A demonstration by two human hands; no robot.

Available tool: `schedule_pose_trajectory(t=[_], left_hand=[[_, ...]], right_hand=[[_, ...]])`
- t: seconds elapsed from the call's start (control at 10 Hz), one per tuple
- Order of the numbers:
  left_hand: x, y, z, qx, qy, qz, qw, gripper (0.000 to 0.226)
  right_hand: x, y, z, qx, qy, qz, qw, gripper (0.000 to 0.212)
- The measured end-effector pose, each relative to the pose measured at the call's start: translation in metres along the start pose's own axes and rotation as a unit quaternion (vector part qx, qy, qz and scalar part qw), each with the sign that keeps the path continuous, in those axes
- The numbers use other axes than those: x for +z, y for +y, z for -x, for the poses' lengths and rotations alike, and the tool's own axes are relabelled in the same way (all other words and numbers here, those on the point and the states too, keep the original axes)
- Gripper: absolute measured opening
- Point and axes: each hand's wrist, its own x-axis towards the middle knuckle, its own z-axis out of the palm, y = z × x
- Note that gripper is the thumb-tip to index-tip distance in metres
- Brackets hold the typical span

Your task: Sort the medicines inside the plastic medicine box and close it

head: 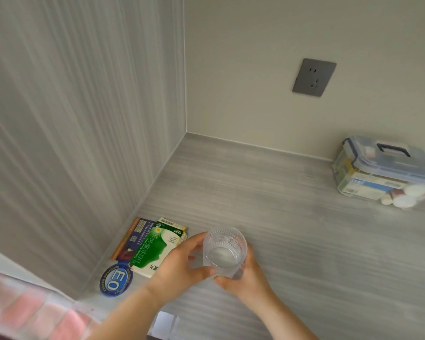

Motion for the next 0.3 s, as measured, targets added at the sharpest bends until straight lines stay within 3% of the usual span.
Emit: schedule_pose_trajectory(t=[0.2,0.3], left_hand=[[0.009,-0.016,0.005,-0.016,0.039,-0.004,0.999,0.055],[0.010,-0.016,0.016,-0.020,0.073,-0.003,0.997,0.052]], right_hand=[[-0.011,0.010,0.006,-0.001,0.017,0.053,0.998,0.081],[-0.022,0.013,0.018,0.005,0.046,0.082,0.996,0.059]])
